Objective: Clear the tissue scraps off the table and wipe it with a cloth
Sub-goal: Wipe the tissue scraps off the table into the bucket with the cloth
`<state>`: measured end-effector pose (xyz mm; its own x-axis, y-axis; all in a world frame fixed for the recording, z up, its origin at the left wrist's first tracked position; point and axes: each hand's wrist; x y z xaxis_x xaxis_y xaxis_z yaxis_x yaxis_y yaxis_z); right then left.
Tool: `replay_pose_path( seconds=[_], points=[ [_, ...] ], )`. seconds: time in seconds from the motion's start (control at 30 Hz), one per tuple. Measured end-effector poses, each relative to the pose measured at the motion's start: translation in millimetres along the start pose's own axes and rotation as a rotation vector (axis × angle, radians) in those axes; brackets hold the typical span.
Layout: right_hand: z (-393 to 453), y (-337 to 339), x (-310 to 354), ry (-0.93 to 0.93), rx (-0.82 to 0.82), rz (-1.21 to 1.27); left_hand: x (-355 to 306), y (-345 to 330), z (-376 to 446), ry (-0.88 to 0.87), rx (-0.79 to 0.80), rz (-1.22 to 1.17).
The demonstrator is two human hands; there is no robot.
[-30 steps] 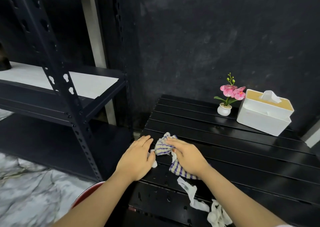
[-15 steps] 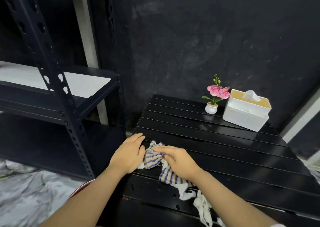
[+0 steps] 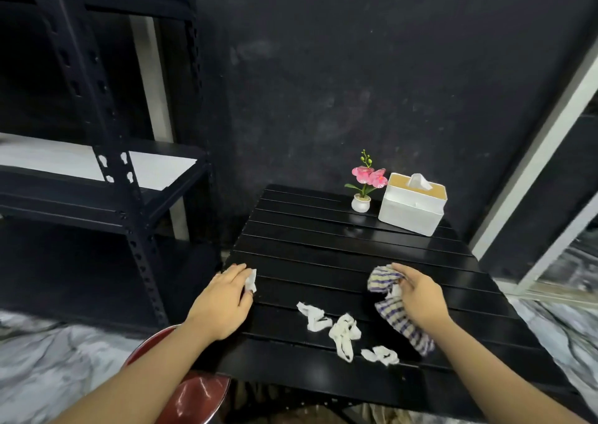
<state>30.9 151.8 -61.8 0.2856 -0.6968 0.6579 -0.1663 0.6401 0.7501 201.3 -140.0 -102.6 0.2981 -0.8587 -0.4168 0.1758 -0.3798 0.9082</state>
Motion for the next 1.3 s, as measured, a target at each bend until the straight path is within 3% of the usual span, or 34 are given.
replay_pose_path(
  seconds=[0.2, 0.43, 0.63, 1.0, 1.3],
  points=[
    [-46.5, 26.2, -39.0, -0.131, -0.065, -0.057, -5.6, -1.3, -32.0, 0.02, -0.066, 0.038],
    [-81.6, 10.2, -47.6, -0.141, 0.027, -0.118, 0.3, -13.5, -43.4, 0.096, 0.004, 0.08],
    [-86.5, -35.2, -12.8, -0.067, -0.031, -0.144, 4.7, -19.2, -42.0, 0.082, -0.037, 0.063],
    [-78.7, -107.9, 49.3, 0.035, 0.08, -0.262, 7.5, -21.9, -42.0, 0.059, -0.074, 0.057],
    [-82.7, -139.7, 89.7, 0.04, 0.089, -0.16, 7.8, -22.0, -41.9, 0.062, -0.07, 0.035]
  ],
)
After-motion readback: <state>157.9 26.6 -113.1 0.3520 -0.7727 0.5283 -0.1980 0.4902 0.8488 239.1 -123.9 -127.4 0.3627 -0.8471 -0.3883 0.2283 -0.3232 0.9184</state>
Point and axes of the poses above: each hand's wrist, its own z-axis towards the middle knuckle, its own y-axis out of the back of the hand, x = y × z, and after that the axes turned 3 degrees about x, right-handed
